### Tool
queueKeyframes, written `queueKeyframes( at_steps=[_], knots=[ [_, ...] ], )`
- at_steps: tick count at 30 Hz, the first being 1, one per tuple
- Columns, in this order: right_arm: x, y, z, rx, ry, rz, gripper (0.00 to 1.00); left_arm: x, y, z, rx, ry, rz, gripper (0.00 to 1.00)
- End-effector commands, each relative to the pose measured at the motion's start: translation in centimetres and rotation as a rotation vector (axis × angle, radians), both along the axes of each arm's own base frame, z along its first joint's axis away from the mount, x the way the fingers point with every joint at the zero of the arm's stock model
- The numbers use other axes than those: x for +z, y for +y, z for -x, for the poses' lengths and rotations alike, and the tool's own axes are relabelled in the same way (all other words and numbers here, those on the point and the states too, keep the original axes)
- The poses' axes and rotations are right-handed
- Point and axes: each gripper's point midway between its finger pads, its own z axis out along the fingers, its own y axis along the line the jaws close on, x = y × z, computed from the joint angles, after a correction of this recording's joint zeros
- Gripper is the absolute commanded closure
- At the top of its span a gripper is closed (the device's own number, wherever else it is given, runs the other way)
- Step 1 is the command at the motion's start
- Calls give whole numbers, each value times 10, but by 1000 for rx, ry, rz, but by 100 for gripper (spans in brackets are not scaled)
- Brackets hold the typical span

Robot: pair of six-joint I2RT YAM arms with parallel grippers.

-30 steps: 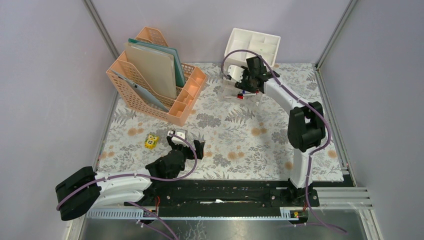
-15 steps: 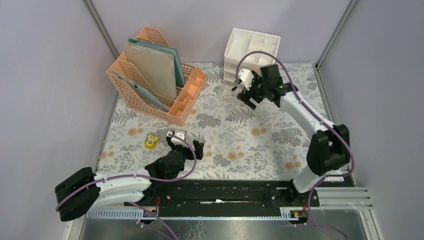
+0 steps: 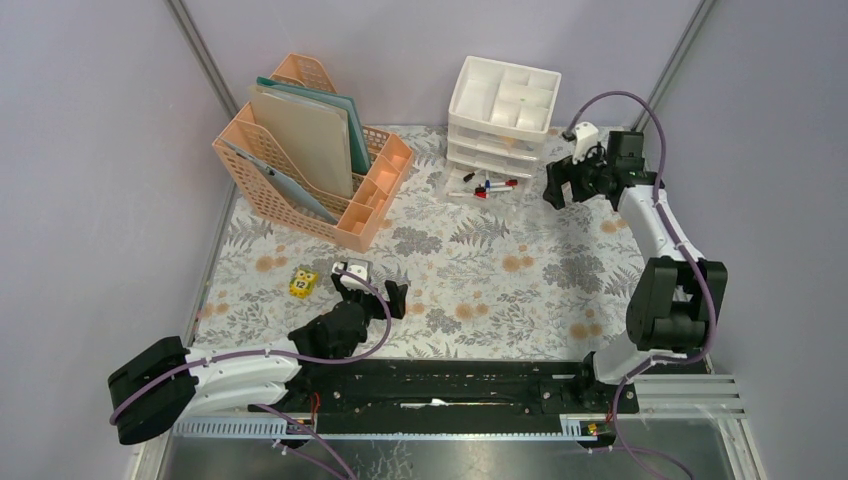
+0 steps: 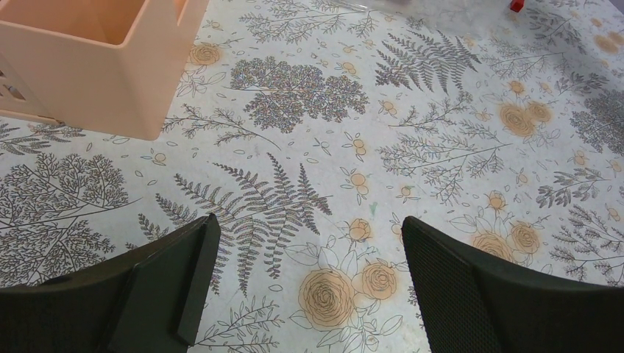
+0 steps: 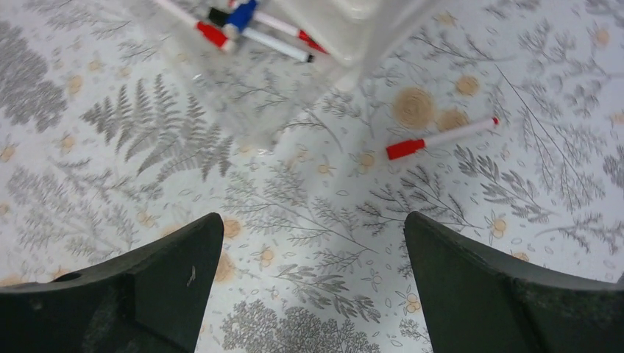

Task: Organize the desk
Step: Pick up the stationery from the center of the board.

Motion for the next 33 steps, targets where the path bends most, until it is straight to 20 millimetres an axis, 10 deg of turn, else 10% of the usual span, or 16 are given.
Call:
queueKeyframes(
  at_steps=[1, 9, 33],
  knots=[
    [-6, -34, -32, -236, -3, -65, 0, 7, 4, -3, 25, -30, 33, 1],
    [-53, -103, -91, -880, 105, -106, 0, 7, 5, -3, 26, -32, 35, 1],
    [-129, -98, -130, -979, 306, -53, 43, 7, 5, -3, 29, -30, 33, 1]
  ],
)
